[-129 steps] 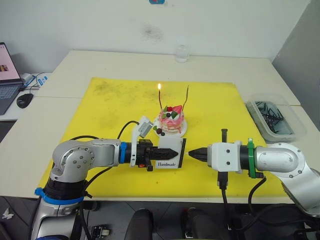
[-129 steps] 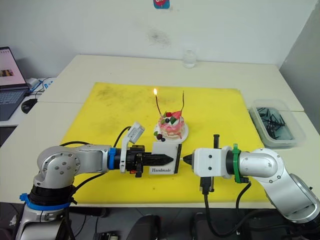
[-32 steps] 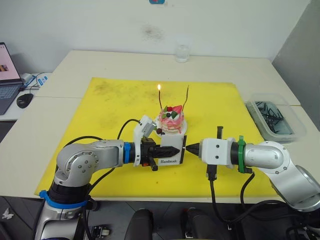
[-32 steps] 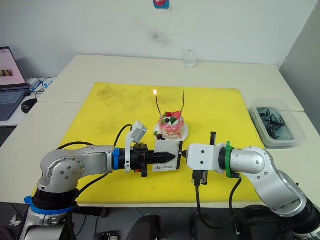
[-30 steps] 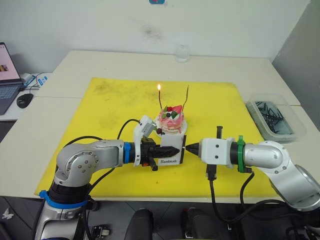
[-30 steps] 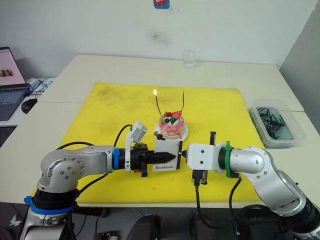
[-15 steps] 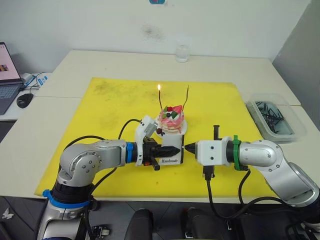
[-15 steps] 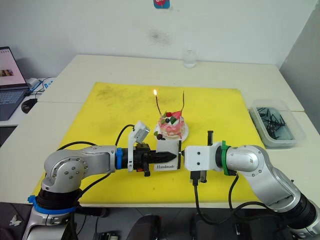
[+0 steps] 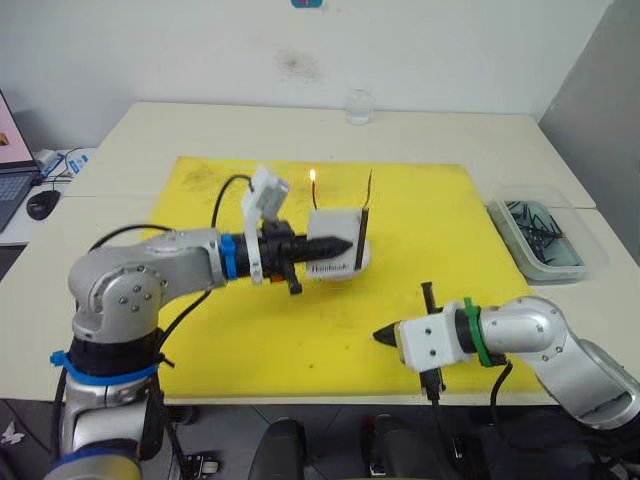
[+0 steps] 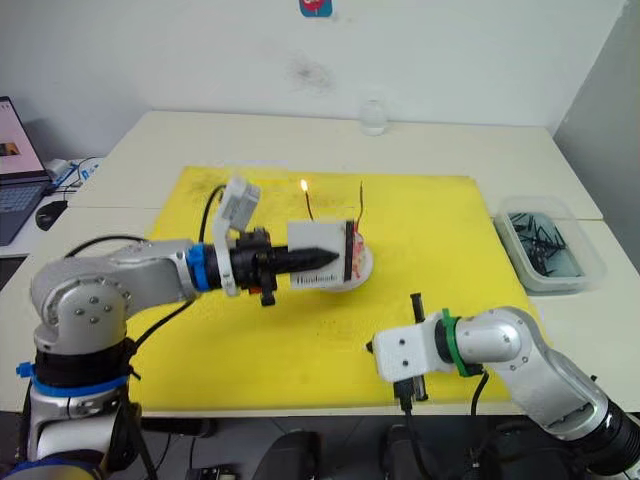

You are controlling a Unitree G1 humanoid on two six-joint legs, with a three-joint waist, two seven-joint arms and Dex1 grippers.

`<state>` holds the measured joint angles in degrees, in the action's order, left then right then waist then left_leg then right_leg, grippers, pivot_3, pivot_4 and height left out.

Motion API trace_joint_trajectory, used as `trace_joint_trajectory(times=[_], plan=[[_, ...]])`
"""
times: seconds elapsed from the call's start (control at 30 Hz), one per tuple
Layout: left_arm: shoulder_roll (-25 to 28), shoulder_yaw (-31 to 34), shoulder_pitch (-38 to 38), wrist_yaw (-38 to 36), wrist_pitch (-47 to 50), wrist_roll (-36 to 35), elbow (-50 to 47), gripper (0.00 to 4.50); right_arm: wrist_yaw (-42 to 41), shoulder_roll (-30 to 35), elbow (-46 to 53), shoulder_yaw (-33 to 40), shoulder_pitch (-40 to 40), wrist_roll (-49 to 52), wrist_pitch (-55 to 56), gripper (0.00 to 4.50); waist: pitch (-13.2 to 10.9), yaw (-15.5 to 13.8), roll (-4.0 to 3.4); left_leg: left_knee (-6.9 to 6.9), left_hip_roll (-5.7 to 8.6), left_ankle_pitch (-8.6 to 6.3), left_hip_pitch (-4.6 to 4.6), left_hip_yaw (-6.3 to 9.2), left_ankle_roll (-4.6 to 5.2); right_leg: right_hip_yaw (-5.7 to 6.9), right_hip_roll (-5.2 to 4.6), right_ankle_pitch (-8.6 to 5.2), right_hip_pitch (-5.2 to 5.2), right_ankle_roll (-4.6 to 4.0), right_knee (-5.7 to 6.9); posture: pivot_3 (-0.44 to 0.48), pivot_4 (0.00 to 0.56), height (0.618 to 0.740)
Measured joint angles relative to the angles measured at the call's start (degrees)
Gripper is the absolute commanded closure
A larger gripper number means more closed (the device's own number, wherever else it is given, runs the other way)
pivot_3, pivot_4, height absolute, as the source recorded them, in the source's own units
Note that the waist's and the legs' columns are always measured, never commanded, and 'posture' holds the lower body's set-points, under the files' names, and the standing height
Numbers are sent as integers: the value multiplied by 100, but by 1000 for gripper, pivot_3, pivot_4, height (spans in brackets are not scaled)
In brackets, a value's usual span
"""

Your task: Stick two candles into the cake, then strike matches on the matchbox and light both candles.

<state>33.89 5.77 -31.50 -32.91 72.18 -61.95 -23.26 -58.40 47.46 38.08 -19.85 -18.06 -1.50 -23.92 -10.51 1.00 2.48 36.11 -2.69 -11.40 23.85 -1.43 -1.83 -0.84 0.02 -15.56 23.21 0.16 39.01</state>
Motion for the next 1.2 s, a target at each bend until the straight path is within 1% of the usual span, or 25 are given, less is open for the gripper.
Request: trace_joint_trajectory(times=[0.17,0.4,0.6,0.7,0.9,0.97,1.07,1.13,1.2], plan=[[-4,-337,428,92,-71,193,-229,4500,134,-96,371,599,181,508,-734,4466,0,-60,1,2,5,0,-2,0,0,0,-4,0,-2,0,1,0,150,740],[-83,-634,609,102,-284,566,-131,4500,431,-93,923,887,457,843,-1444,4466,0,-82,0,4,5,0,-2,-2,1,-1,-4,1,-2,0,1,0,150,740],[-302,-658,596,114,-243,559,31,4500,775,-116,1131,896,408,919,-1748,4466,0,-80,0,3,5,0,-1,-2,1,-1,-3,1,-1,0,0,0,150,740],[-394,-658,594,122,-210,559,80,4500,886,-113,1131,775,330,898,-1791,4466,0,-79,1,3,6,0,-1,-2,2,0,-3,1,-1,0,0,0,150,740],[-402,-657,523,117,-138,559,82,4500,1005,-114,1097,606,249,884,-1790,4466,0,-79,1,3,6,0,0,-1,1,-1,-2,1,-1,0,-1,0,150,740],[-296,-644,559,100,-137,564,77,4500,1007,-111,1074,603,206,895,-1788,4466,0,-70,0,3,5,0,-1,-1,1,-1,-1,1,-1,0,-1,0,150,740],[71,-537,830,70,-145,610,69,4500,1003,-100,969,667,28,935,-1788,4466,0,-34,0,1,2,0,-3,-2,1,-2,0,1,1,0,0,0,150,740],[329,-460,1079,18,-148,692,80,4500,1002,-95,843,758,-191,949,-1789,4466,0,-28,0,0,1,0,-3,0,1,0,0,0,2,-1,1,0,150,740],[399,-402,1201,-29,-153,702,87,4500,1014,-144,709,790,-460,958,-1790,4466,0,-36,0,1,2,0,-2,0,2,1,-2,0,2,-1,1,0,150,740]])
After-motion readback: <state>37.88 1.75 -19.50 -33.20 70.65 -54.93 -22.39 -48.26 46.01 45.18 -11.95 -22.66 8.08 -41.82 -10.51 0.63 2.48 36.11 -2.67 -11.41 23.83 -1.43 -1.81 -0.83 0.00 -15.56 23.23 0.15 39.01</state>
